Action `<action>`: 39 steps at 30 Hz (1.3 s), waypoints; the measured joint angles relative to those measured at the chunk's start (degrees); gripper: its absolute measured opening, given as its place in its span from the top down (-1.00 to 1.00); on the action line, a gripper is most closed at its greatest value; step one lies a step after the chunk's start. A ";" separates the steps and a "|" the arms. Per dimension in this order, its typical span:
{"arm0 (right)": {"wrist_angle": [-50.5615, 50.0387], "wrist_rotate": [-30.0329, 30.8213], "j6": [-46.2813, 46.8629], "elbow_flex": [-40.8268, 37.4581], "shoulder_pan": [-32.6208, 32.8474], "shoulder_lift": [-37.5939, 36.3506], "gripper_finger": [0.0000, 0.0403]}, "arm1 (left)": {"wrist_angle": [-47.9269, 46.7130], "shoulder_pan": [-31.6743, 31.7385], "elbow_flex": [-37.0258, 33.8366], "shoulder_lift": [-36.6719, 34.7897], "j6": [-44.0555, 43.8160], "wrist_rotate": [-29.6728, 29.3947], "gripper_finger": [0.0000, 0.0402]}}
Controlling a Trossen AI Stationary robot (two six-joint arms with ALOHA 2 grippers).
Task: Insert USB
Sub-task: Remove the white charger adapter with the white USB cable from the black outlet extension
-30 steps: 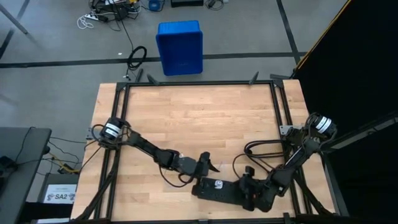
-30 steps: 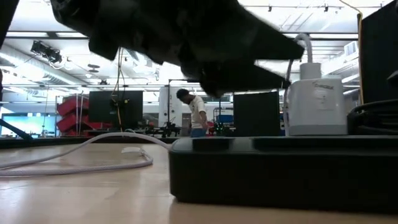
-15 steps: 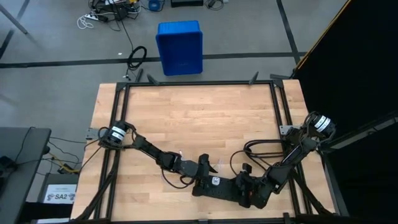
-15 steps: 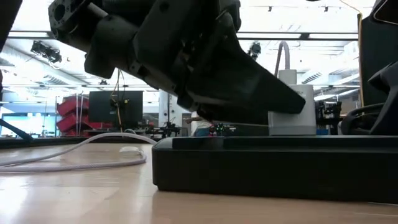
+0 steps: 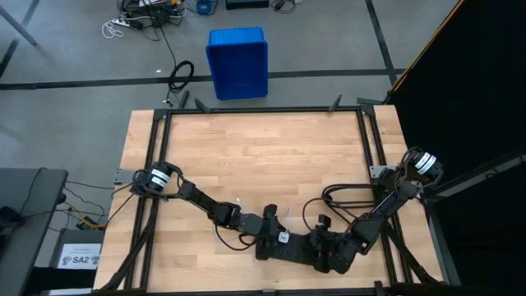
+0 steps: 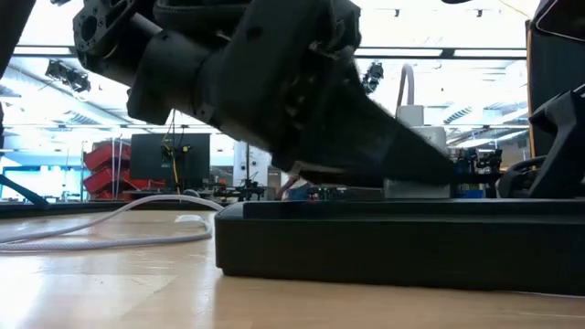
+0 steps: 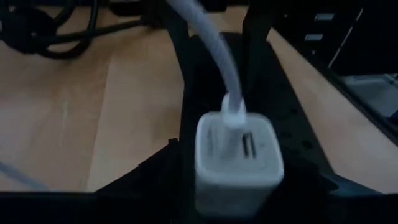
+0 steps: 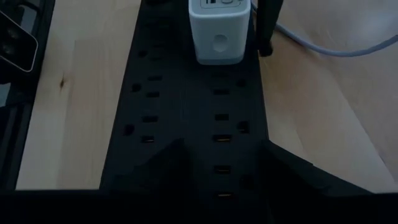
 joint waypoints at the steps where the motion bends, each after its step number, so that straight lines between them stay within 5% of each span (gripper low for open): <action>1: 0.06 0.02 -0.23 0.00 -0.10 0.00 0.16 | -0.55 0.04 0.07 0.17 0.25 0.01 0.08; 6: 0.15 0.09 -1.12 0.00 -0.26 0.02 0.17 | -0.31 0.04 0.64 0.96 1.81 -0.08 0.36; 14: 0.15 0.20 -1.44 0.00 -0.20 0.04 0.18 | -0.34 0.04 0.62 0.96 1.49 -0.08 0.38; 21: 0.15 0.17 -1.47 0.00 -0.18 0.04 0.18 | -0.94 0.03 0.59 0.96 -0.19 0.16 -0.17; 26: 0.18 0.15 -1.44 0.00 -0.18 0.04 0.19 | -0.91 0.04 0.58 0.96 -0.29 0.14 -0.28; 39: 0.18 0.09 -1.16 0.00 -0.13 0.04 0.20 | -0.81 0.39 0.53 0.66 0.30 1.75 0.28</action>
